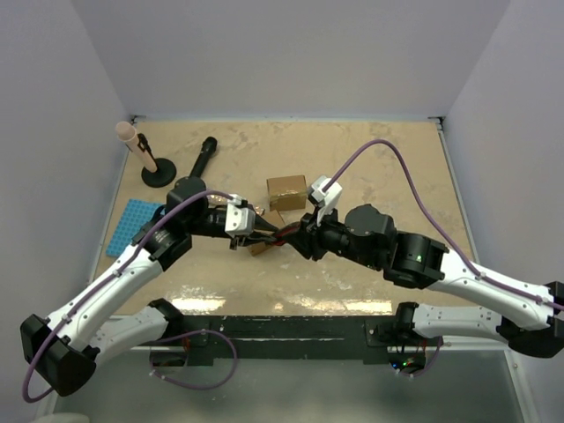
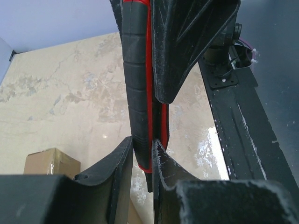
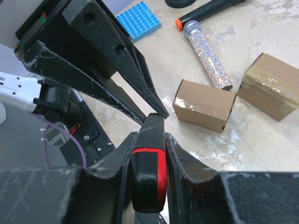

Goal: Unpack the express box
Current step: Cut the express box at the center of the board.

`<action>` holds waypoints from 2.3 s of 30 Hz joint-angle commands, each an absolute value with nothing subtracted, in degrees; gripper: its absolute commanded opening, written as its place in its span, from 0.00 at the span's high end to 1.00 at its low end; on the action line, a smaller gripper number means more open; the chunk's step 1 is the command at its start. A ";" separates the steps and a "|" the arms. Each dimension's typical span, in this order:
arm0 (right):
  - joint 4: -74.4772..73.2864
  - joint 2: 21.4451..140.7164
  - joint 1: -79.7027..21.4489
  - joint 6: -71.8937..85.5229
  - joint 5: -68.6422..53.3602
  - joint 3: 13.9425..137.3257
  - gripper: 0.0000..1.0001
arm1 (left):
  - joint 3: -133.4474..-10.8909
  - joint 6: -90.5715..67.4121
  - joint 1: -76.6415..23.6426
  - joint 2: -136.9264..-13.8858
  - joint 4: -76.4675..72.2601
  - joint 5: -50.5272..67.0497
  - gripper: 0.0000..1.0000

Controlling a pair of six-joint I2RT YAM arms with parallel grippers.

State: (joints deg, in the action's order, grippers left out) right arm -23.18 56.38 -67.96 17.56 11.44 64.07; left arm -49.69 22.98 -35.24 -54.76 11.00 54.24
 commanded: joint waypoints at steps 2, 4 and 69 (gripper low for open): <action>-10.72 56.69 -68.29 21.01 10.72 63.46 1.00 | -49.04 21.71 -35.95 -55.37 5.98 58.18 0.78; -10.98 56.95 -68.29 21.36 11.77 62.93 1.00 | -49.04 21.62 -35.95 -55.28 6.15 56.96 0.77; -8.45 48.43 -67.50 32.52 40.08 42.81 1.00 | -48.69 34.54 -37.18 -83.76 6.77 30.93 0.42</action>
